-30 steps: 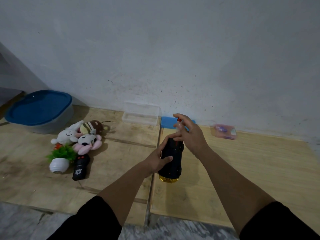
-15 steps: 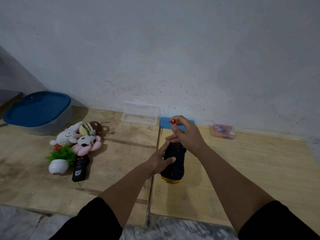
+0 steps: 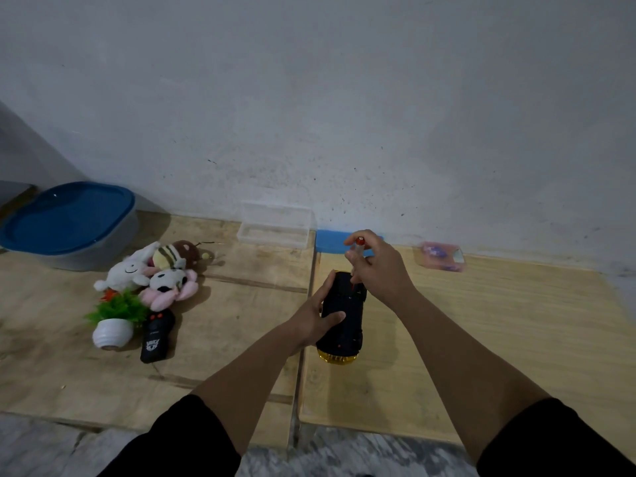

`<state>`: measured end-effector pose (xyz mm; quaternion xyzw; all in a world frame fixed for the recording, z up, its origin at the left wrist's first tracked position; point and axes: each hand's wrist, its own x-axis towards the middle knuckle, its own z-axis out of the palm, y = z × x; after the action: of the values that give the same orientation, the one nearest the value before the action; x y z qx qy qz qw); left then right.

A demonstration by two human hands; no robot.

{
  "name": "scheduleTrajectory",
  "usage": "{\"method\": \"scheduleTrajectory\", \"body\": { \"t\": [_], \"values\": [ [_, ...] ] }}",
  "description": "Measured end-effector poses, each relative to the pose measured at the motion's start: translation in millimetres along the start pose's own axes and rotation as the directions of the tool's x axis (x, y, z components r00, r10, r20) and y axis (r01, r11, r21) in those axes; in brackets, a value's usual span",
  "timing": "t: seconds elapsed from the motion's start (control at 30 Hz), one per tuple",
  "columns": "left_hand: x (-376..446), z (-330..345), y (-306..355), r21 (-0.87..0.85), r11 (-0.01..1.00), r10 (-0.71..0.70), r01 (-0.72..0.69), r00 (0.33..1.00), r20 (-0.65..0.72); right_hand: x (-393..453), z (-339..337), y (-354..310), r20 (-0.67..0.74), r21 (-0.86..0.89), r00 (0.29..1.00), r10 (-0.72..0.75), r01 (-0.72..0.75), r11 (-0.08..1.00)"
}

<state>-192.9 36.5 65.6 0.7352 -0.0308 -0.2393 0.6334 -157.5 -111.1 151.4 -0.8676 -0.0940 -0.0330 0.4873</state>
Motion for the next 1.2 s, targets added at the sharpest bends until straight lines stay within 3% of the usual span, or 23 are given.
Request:
{"method": "scheduleTrajectory", "body": {
  "t": [0.2, 0.53, 0.73, 1.0, 1.2],
  "values": [
    [1.7, -4.7, 0.3, 0.008, 0.999, 0.034, -0.034, 0.999, -0.009, 0.6, -9.1, 5.5, 0.144, 0.137, 0.986, 0.09, -0.11, 0.984],
    [7.8, 19.6, 17.7, 0.063, 0.997, 0.04, -0.039, 0.999, -0.025, 9.0, -18.7, 13.2, 0.068, 0.149, 0.992, 0.108, -0.118, 0.982],
    [15.0, 17.7, 18.9, 0.043, 0.998, 0.049, -0.048, 0.998, -0.039, 14.2, -27.3, 12.9, 0.229, 0.148, 0.972, 0.054, -0.089, 0.985],
    [17.7, 24.9, 27.6, 0.06, 0.997, 0.059, -0.057, 0.998, -0.038, 21.6, -25.6, 21.0, 0.128, 0.134, 0.981, 0.145, -0.162, 0.978],
    [22.7, 23.9, 20.2, 0.048, 0.999, 0.025, -0.022, 0.998, -0.058, 17.0, -28.8, 29.8, 0.138, 0.156, 0.982, 0.129, -0.15, 0.976]
  ]
}}
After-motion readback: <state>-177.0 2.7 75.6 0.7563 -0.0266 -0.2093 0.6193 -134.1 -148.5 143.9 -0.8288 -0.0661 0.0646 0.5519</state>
